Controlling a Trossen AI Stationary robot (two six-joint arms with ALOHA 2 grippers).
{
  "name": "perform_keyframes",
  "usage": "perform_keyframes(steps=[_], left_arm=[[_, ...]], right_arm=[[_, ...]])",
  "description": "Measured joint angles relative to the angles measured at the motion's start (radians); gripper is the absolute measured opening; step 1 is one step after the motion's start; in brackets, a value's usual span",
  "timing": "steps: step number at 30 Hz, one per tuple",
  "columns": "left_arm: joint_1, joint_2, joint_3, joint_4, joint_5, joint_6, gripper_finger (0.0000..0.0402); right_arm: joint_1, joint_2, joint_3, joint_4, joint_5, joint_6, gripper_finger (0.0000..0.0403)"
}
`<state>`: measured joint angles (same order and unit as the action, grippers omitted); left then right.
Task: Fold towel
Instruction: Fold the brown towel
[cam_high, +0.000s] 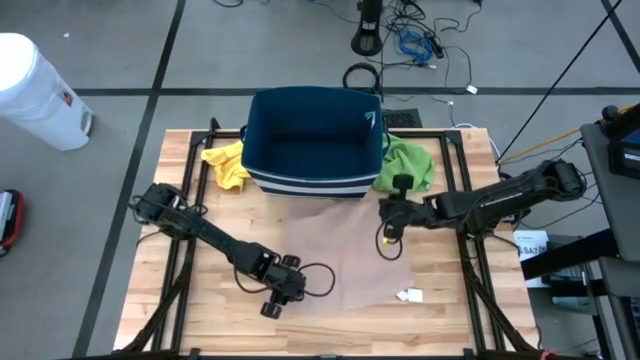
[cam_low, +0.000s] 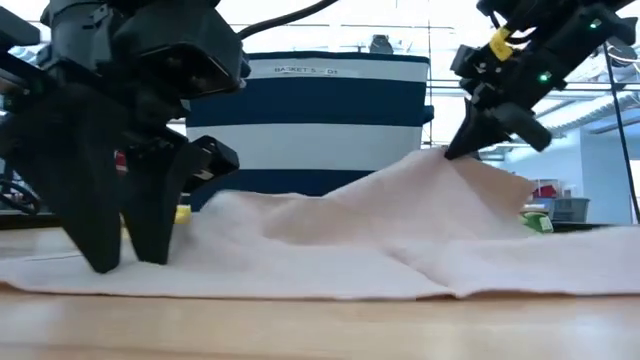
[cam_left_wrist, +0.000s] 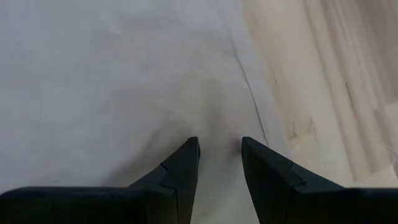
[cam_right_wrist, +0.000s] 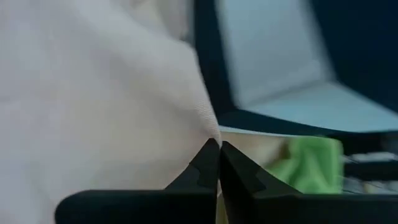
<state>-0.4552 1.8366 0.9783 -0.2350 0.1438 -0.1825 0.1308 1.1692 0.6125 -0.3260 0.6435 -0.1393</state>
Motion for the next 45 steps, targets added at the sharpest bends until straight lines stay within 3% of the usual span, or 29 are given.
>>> perform_keyframes(steps=[9,19,21,24,28,33,40,45], left_arm=[[-0.011,0.001,0.000,-0.070,0.007,-0.002,0.0133],[-0.008,0.002,-0.002,-0.069,0.008,0.026,0.0133],[-0.008,0.002,-0.002,-0.069,0.007,0.029,0.0133],[-0.008,0.002,-0.002,-0.069,0.007,0.034,0.0133],[-0.001,0.002,-0.003,-0.064,0.007,0.035,0.0133],[0.017,0.003,-0.005,0.015,0.007,0.061,0.0133],[0.037,0.008,-0.006,0.117,-0.009,0.107,0.0133],[0.049,0.004,-0.004,0.063,-0.032,0.113,0.0133]], right_arm=[[0.023,-0.051,0.000,-0.003,-0.013,-0.007,0.0015],[0.089,-0.128,0.000,-0.091,-0.016,0.101,0.0153],[0.095,-0.143,0.000,-0.106,-0.063,0.152,0.0175],[0.106,-0.152,0.000,-0.101,-0.257,0.214,0.0194],[0.139,-0.133,0.000,-0.088,-0.483,0.302,0.0197],[0.230,-0.071,-0.021,-0.030,-0.635,0.350,0.0191],[0.344,0.033,-0.036,-0.014,-0.667,0.436,0.0190],[0.407,0.123,-0.036,-0.016,-0.617,0.500,0.0187]])
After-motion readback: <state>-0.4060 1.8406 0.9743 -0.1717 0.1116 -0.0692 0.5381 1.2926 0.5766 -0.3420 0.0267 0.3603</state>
